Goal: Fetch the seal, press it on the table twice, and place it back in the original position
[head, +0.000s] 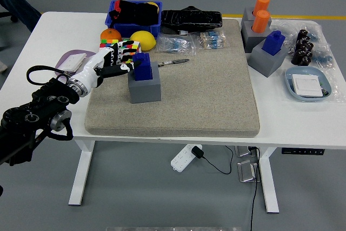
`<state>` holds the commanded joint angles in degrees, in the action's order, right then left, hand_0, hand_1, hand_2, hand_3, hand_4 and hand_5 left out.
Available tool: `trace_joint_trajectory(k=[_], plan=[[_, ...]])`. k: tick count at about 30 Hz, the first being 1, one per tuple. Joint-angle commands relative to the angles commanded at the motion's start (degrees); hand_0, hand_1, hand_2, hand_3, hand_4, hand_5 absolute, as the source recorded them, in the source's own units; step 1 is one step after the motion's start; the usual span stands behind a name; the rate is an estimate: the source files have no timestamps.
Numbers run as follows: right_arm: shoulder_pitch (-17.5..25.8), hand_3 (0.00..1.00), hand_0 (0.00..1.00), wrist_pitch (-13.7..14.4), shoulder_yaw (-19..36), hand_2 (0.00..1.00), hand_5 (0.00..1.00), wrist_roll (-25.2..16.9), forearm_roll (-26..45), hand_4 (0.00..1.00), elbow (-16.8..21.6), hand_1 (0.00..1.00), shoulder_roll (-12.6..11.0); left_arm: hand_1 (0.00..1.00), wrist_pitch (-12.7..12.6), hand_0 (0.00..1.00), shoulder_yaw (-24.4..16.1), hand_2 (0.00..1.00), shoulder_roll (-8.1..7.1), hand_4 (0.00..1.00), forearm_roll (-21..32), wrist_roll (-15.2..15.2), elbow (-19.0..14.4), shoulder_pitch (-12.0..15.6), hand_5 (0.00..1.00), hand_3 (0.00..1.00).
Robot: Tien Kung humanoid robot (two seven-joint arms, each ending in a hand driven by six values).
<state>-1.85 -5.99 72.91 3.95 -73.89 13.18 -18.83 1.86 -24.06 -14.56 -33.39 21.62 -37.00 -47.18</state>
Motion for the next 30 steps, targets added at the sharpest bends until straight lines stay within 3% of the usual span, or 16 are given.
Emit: trace_joint_trajectory(k=[3, 4, 9, 10, 27, 28, 30], plan=[[0.0, 0.616, 0.760, 0.0, 0.0, 0.648, 0.487, 0.0, 0.0, 0.769, 0.0, 0.674, 0.0, 0.827, -0.2, 0.895, 0.0, 0.834, 0.33, 0.857, -1.0, 0.1, 0.0, 0.0, 0.212, 0.896], [0.0, 0.616, 0.761, 0.0, -0.1, 0.648, 0.488, 0.0, 0.1, 0.769, 0.0, 0.673, 0.0, 0.827, -0.4, 0.896, 0.0, 0.830, 0.47, 0.911, -1.4, 0.1, 0.0, 0.0, 0.051, 0.845], [-0.1, 0.616, 0.761, 0.0, -0.3, 0.648, 0.488, 0.0, 0.1, 0.769, 0.0, 0.673, 0.1, 0.827, -1.0, 0.896, 0.0, 0.830, 1.05, 0.911, -2.3, -0.1, 0.3, -0.2, 0.051, 0.845], [-0.1, 0.616, 0.761, 0.0, -0.3, 0.648, 0.489, 0.0, 0.2, 0.770, 0.0, 0.672, 0.1, 0.824, -1.1, 0.889, 0.0, 0.819, 1.13, 0.927, -2.4, -0.1, 0.4, -0.2, 0.002, 0.839], [-0.1, 0.615, 0.763, 0.2, -1.0, 0.651, 0.490, 0.0, 0.2, 0.775, 0.0, 0.674, -0.2, 0.816, -3.8, 0.879, -0.5, 0.804, 2.12, 0.860, -5.4, -0.5, 0.1, -0.1, 0.002, 0.841], [-0.1, 0.616, 0.763, 0.2, -1.2, 0.651, 0.493, 0.0, 0.3, 0.779, 0.0, 0.674, -0.2, 0.800, -4.0, 0.869, -0.5, 0.778, 2.19, 0.750, -5.5, -0.5, 0.2, 0.0, 0.002, 0.841], [-0.1, 0.616, 0.763, 0.2, -1.4, 0.651, 0.493, 0.0, 0.3, 0.779, 0.0, 0.674, -0.2, 0.800, -4.3, 0.869, -0.4, 0.778, 2.30, 0.750, -5.5, -0.5, 0.4, 0.1, 0.002, 0.841]])
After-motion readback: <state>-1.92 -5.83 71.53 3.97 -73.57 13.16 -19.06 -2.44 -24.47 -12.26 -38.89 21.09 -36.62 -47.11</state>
